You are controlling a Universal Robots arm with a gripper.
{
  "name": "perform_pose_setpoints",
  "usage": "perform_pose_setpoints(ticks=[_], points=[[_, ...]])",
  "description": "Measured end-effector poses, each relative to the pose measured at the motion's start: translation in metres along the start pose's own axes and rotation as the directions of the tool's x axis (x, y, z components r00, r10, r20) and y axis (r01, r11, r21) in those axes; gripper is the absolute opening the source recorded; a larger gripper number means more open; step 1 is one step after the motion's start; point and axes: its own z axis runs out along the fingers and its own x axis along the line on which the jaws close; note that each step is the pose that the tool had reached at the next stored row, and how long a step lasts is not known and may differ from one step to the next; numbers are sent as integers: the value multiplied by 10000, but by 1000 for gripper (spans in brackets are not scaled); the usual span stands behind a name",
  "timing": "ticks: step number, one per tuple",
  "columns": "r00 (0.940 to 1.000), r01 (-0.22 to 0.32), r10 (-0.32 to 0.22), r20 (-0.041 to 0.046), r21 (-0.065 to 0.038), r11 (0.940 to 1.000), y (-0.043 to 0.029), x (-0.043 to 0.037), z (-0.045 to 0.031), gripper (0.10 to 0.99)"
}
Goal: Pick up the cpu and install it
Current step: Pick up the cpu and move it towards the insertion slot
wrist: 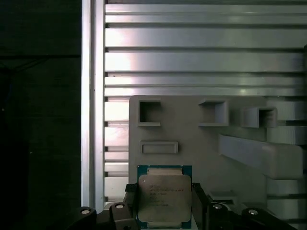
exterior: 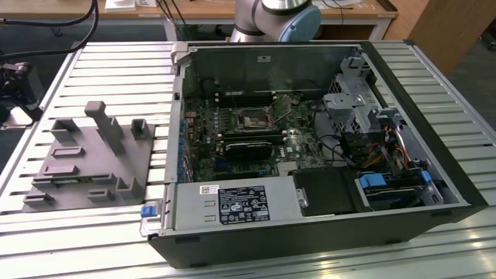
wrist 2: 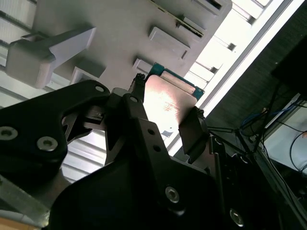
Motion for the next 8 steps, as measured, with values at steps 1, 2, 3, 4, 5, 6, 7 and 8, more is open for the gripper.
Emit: perform_pose_setpoints(ticks=[1,2,3,4,5,6,7,8], points=[[10000,1,-1,0,0,10000,1,-1,-19,537],[10000,0,0,0,0,10000,2,-1,-40,537],[10000,0,0,-1,1,10000,4,-1,-66,537],[10000,-1,1,0,0,10000,5,-2,-93,537],[10000,-1,1,0,0,10000,7,-2,-122,537],[10000,-1,1,-1,1,10000,8,-2,-151,537],[10000,-2,2,-1,0,10000,12,-3,-208,537],[10000,-1,1,0,0,10000,14,-4,-260,537]])
